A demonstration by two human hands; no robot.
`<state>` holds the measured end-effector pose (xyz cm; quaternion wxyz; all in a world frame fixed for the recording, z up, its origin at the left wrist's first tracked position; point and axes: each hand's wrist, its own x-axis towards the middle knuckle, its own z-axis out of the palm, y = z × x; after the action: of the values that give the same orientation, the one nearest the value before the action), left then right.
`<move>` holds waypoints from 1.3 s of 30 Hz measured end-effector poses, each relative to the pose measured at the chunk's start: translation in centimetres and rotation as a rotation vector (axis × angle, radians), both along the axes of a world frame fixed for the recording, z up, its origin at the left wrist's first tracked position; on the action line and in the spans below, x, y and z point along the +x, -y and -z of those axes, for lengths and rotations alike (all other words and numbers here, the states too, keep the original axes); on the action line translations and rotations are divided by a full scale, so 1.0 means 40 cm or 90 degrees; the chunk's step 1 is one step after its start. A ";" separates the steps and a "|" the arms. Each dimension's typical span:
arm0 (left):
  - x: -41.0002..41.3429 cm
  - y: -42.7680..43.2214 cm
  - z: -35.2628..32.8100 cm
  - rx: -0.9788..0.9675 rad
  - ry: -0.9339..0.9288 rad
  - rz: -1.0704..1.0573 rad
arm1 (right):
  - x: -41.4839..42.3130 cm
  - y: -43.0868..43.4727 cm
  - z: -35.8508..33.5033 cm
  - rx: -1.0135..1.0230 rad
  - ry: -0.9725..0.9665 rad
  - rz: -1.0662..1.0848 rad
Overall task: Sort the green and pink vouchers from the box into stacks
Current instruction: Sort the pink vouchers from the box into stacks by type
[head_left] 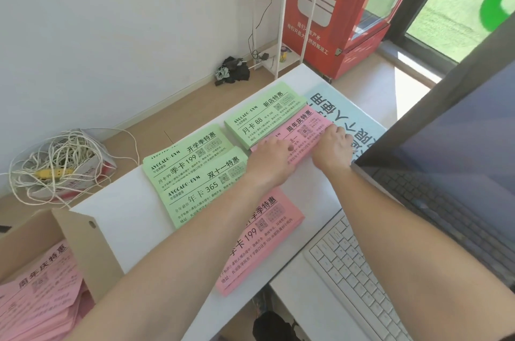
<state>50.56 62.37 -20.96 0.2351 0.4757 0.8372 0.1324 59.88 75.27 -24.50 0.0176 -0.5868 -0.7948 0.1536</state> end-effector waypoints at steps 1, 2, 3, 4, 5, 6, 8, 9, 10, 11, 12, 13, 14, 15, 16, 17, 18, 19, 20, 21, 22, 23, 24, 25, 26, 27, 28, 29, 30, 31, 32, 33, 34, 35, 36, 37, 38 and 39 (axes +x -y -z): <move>-0.004 -0.012 0.009 0.010 -0.034 0.040 | 0.001 0.003 0.008 0.001 0.009 -0.009; -0.007 -0.025 0.016 0.013 -0.062 0.075 | 0.000 0.005 0.013 -0.005 0.013 -0.011; -0.008 -0.038 0.026 0.015 -0.087 0.098 | -0.001 0.009 0.016 -0.015 0.011 -0.005; -0.008 -0.050 0.033 0.010 -0.111 0.114 | -0.002 0.012 0.021 -0.023 0.008 0.003; -0.007 -0.059 0.040 0.003 -0.133 0.127 | -0.003 0.017 0.024 -0.027 0.004 0.011; -0.006 -0.066 0.047 -0.013 -0.144 0.132 | -0.003 0.020 0.028 -0.028 -0.001 0.014; -0.006 -0.075 0.060 -0.018 -0.147 0.135 | -0.002 0.025 0.043 -0.023 -0.019 0.013; -0.008 -0.076 0.067 -0.008 -0.149 0.134 | 0.000 0.026 0.053 -0.025 -0.038 0.016; -0.010 -0.075 0.071 0.002 -0.147 0.134 | 0.002 0.028 0.058 -0.027 -0.059 0.023; -0.013 -0.075 0.075 0.011 -0.144 0.133 | 0.004 0.030 0.064 -0.026 -0.079 0.030; -0.016 -0.074 0.079 0.018 -0.140 0.133 | 0.007 0.030 0.067 -0.021 -0.091 0.033; -0.019 -0.073 0.082 0.024 -0.137 0.135 | 0.008 0.031 0.068 -0.018 -0.099 0.031; -0.021 -0.073 0.084 0.025 -0.132 0.136 | 0.009 0.030 0.068 -0.016 -0.104 0.028; -0.024 -0.073 0.088 0.028 -0.126 0.136 | 0.010 0.030 0.067 -0.012 -0.109 0.027; -0.027 -0.072 0.091 0.032 -0.119 0.135 | 0.010 0.030 0.065 -0.009 -0.111 0.026; -0.029 -0.072 0.093 0.038 -0.113 0.134 | 0.011 0.030 0.064 -0.003 -0.108 0.022; -0.031 -0.071 0.094 0.042 -0.109 0.133 | 0.012 0.033 0.062 0.002 -0.097 0.015; -0.032 -0.071 0.094 0.044 -0.108 0.133 | 0.012 0.039 0.060 0.003 -0.081 0.009; -0.032 -0.070 0.093 0.045 -0.111 0.134 | 0.011 0.047 0.058 0.002 -0.063 0.007; -0.031 -0.069 0.093 0.046 -0.116 0.136 | 0.009 0.056 0.058 0.001 -0.044 0.008; -0.031 -0.069 0.092 0.048 -0.121 0.137 | 0.007 0.064 0.056 0.001 -0.024 0.008; -0.031 -0.067 0.092 0.050 -0.121 0.136 | 0.005 0.072 0.054 0.001 -0.006 0.007; -0.032 -0.066 0.092 0.053 -0.118 0.136 | 0.005 0.077 0.052 -0.003 0.019 0.004; -0.034 -0.066 0.094 0.056 -0.115 0.137 | 0.005 0.079 0.049 -0.008 0.048 -0.005; -0.036 -0.065 0.094 0.056 -0.113 0.140 | 0.006 0.081 0.045 -0.018 0.080 -0.016; -0.038 -0.064 0.095 0.054 -0.112 0.144 | 0.009 0.083 0.040 -0.026 0.108 -0.025; -0.040 -0.064 0.095 0.054 -0.111 0.146 | 0.010 0.085 0.036 -0.028 0.127 -0.032; -0.041 -0.064 0.095 0.055 -0.112 0.149 | 0.012 0.089 0.032 -0.028 0.137 -0.035; -0.041 -0.064 0.095 0.055 -0.114 0.153 | 0.016 0.096 0.028 -0.029 0.143 -0.038; -0.041 -0.064 0.096 0.054 -0.118 0.157 | 0.019 0.105 0.026 -0.029 0.146 -0.042; -0.042 -0.063 0.097 0.052 -0.121 0.162 | 0.024 0.114 0.025 -0.029 0.150 -0.046; -0.042 -0.063 0.097 0.046 -0.123 0.168 | 0.033 0.124 0.023 -0.029 0.149 -0.047; -0.043 -0.062 0.097 0.038 -0.126 0.173 | 0.044 0.134 0.021 -0.028 0.145 -0.045; -0.043 -0.061 0.097 0.027 -0.130 0.178 | 0.057 0.144 0.020 -0.025 0.140 -0.043; -0.043 -0.060 0.096 0.017 -0.135 0.184 | 0.073 0.153 0.020 -0.018 0.135 -0.044; -0.043 -0.060 0.093 0.007 -0.140 0.191 | 0.088 0.162 0.019 -0.010 0.131 -0.048; -0.042 -0.058 0.090 -0.003 -0.143 0.200 | 0.103 0.171 0.016 -0.006 0.128 -0.054; -0.040 -0.056 0.086 -0.015 -0.139 0.207 | 0.116 0.179 0.010 -0.004 0.126 -0.064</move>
<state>48.95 64.61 -24.40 0.1668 0.6135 0.7713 0.0303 64.51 68.10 -24.92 -0.0707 -0.5588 -0.8204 0.0982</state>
